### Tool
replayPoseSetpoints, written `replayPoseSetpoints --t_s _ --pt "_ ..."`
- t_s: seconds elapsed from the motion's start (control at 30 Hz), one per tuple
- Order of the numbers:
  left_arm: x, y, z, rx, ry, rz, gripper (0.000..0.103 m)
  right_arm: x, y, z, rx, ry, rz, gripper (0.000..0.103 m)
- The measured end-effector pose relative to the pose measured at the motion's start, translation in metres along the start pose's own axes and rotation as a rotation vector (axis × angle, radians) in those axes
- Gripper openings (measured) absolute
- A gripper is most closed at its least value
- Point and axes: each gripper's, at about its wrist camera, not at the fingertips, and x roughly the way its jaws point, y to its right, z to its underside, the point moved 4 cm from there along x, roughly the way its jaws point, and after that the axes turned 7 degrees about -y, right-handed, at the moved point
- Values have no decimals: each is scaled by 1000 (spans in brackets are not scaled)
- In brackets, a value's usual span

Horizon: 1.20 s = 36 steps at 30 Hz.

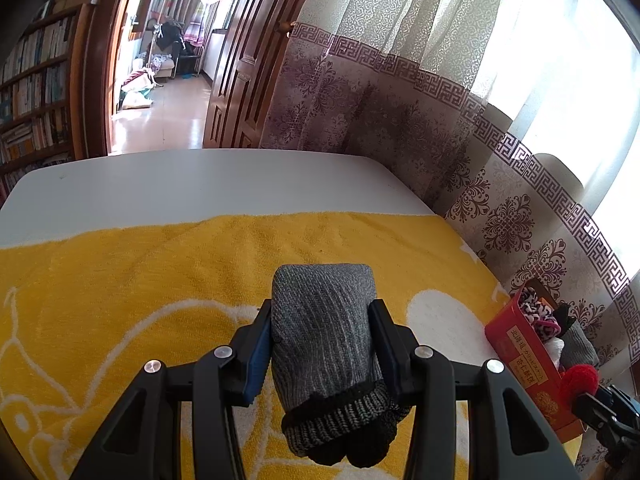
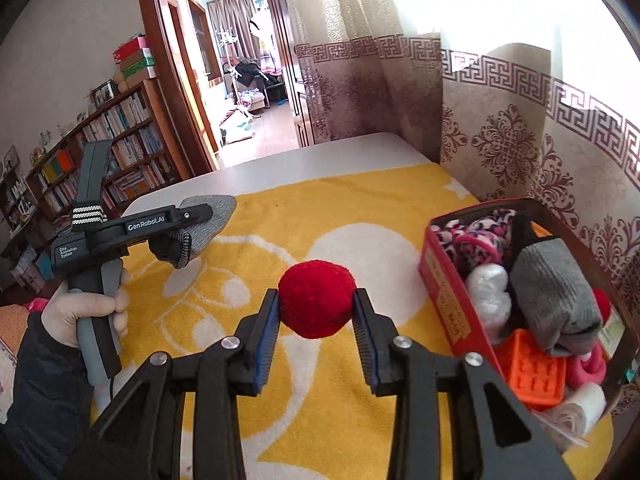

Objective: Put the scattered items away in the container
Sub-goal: 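Carry the red pompom into the red tin and open the right tool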

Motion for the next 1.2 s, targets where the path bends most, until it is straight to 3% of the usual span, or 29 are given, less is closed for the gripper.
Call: replayPoseSetpoints --t_s 0.2,0.47,0.9,1.2 --pt "-3 17 4 35 1 9 48 -55 84 4 147 78 155 39" --pt "-10 59 12 123 0 40 48 -75 157 11 273 101 267 39" --pt "-13 95 22 191 -13 66 48 -32 197 -15 321 67 307 44" --pt "-16 115 24 233 -11 80 48 -50 196 -4 324 114 305 51"
